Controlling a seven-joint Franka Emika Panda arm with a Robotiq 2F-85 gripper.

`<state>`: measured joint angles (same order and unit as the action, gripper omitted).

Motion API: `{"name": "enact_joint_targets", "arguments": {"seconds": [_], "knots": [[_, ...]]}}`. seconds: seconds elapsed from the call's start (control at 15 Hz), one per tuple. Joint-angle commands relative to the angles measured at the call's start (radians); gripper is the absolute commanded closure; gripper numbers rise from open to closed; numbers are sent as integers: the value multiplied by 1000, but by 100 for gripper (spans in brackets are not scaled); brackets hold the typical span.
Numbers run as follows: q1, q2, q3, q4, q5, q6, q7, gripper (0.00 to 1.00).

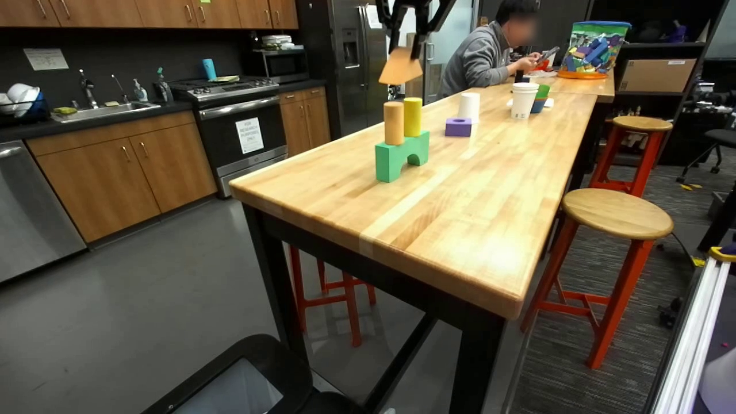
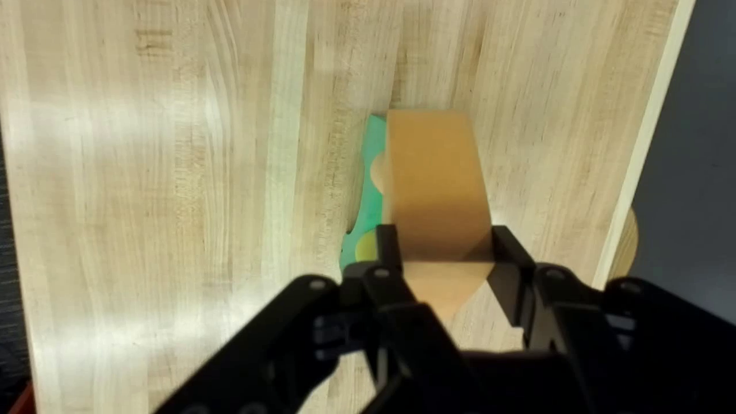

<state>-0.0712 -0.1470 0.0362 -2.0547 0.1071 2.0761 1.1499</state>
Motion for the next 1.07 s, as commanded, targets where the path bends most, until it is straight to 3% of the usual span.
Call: {"name": "enact_joint_targets", "arguments": {"seconds": [0.0,0.47,0.53,1.0], "knots": [[10,25,-6,44,-19,-9,7,84],[18,31,-4,55,-17,-11,15,84],[18,21,-9,36,-2,-3,1,59],[19,25,-9,40,-2,-3,1,59]]}}
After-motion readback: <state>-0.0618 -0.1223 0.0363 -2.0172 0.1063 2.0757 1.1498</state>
